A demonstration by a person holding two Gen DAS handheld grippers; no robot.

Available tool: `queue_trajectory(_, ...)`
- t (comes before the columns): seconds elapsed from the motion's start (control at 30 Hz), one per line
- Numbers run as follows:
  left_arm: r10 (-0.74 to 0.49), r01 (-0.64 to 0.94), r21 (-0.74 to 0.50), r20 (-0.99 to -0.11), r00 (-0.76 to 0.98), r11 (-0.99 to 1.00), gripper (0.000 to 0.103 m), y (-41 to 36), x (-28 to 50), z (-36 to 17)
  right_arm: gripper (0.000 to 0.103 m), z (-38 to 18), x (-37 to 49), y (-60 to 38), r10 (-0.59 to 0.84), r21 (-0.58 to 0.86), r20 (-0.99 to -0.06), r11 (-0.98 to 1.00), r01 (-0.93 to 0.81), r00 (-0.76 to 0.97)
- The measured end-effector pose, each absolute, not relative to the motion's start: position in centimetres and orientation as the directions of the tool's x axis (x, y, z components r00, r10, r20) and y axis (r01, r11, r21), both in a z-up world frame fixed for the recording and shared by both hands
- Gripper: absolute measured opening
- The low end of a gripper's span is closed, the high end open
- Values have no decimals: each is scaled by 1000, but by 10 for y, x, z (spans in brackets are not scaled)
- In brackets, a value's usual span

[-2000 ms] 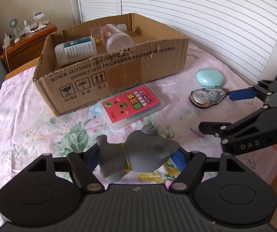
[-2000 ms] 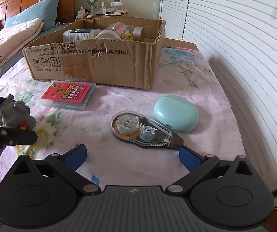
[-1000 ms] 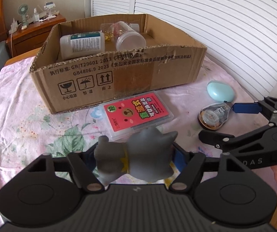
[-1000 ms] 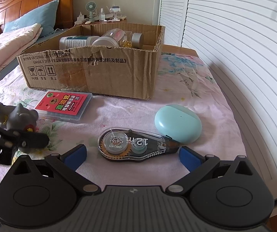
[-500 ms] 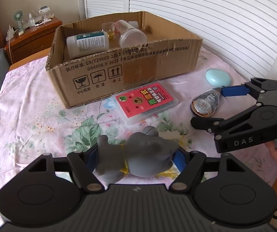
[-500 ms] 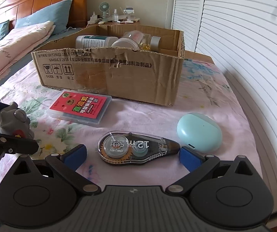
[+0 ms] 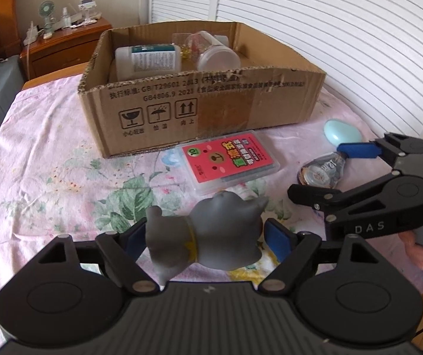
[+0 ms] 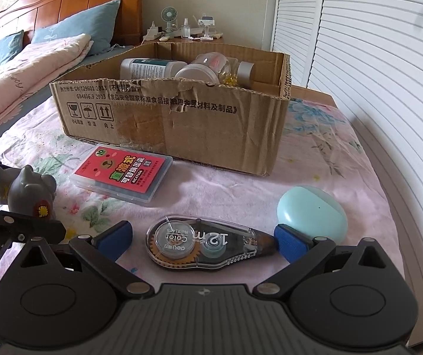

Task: Organize rigid objects
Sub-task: 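Grasp the correction tape dispenser with the right tool while the left tool holds the elephant, then drop the grey elephant into the box with the left tool while the right tool drops the tape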

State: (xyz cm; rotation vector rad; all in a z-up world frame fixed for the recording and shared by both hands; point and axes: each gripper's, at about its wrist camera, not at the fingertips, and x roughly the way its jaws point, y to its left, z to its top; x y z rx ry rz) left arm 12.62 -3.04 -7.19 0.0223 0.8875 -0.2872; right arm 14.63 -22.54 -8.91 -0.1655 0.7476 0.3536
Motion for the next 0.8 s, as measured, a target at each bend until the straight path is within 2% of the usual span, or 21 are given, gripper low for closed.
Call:
queue_trajectory(0.17, -235, 225, -120, -758, 608, 967, 82, -25, 123, -71, 102, -89, 145, -226, 254, -23, -684, 930, -368, 684)
queue_trajectory(0.3, -242, 196, -154, -763, 600, 969, 82, -21, 123, -72, 93, -86, 143, -226, 244, -27, -683, 934, -358, 689)
queue_trajectory(0.4, -248, 207, -151, -758, 604, 967, 78, -22, 122, -70, 93, -86, 140, -226, 226, -37, -684, 939, -343, 694)
queue_trajectory(0.47, -254, 225, -144, -755, 604, 964, 73, -23, 122, -69, 93, -85, 138, -226, 217, -45, -686, 940, -338, 695)
queue_trajectory(0.8, -235, 295, -68, -781, 579, 953, 72, -24, 115, -48, 93, -60, 127, -237, 248, -17, -701, 932, -363, 669)
